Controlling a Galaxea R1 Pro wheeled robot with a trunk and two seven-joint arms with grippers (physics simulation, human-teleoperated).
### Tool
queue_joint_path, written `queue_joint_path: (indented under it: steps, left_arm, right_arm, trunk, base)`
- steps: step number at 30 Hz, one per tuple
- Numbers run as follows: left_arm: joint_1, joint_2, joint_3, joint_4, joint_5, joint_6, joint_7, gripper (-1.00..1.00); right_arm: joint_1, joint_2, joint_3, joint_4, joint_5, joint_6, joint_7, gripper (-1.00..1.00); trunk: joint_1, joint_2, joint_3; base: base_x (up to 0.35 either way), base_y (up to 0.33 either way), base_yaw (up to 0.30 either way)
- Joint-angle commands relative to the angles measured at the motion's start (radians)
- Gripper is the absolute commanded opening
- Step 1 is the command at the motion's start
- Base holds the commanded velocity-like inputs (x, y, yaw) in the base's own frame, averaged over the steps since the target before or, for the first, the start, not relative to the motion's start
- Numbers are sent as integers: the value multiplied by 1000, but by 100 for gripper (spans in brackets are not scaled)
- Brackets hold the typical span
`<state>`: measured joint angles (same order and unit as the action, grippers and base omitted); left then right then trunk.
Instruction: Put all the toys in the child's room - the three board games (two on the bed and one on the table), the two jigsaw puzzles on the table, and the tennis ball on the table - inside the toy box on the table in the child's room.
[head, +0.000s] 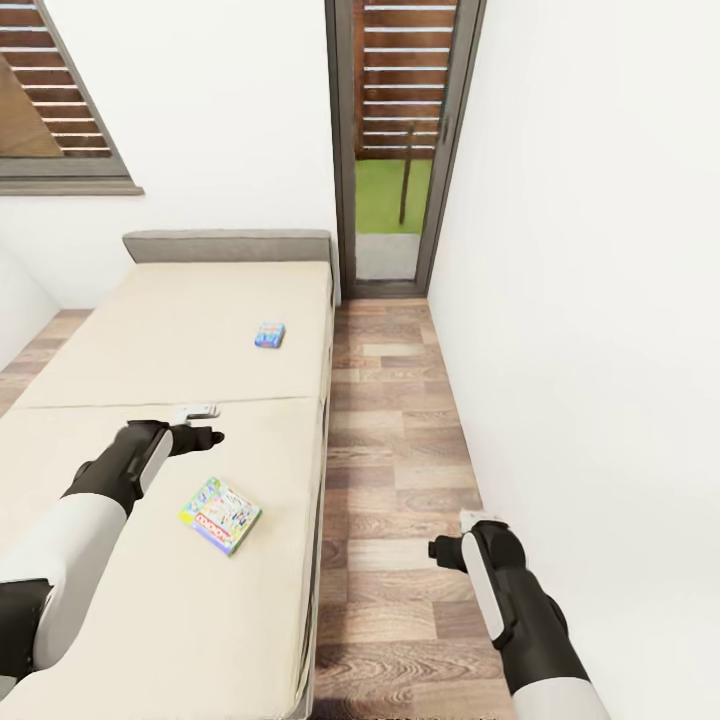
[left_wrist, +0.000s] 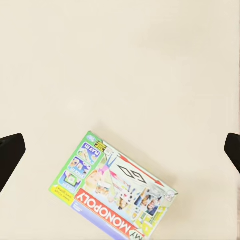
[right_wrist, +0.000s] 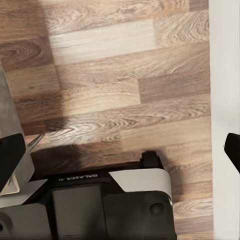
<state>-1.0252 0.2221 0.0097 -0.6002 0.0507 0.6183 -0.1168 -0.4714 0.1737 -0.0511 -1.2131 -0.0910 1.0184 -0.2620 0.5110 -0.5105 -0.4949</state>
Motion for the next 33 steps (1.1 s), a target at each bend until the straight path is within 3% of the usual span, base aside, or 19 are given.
queue_joint_path:
  steps: [1, 9, 24, 33]
  left_arm:
    - [0, -1, 1, -1, 5, 6, -1, 100]
    - [0, -4, -2, -3, 6, 5, 0, 100]
    - [-6, -2, -2, -12, 6, 8, 0, 100]
    - [-72, 0, 0, -11, 8, 24, -6, 100]
  right_arm:
    - [-6, 1, -1, 17, -7, -2, -8, 100]
    - [-28, 1, -1, 77, -8, -52, -8, 100]
    - [-35, 1, 3, 95, -6, -66, -9, 100]
    - [-35, 1, 3, 95, -6, -66, -8, 100]
  trunk:
    - [0, -1, -3]
    - [0, -1, -16]
    - [0, -1, -41]
    - [0, -1, -56]
  base:
    - [0, 0, 0]
    - [0, 0, 0]
    - [0, 0, 0]
    - [0, 0, 0]
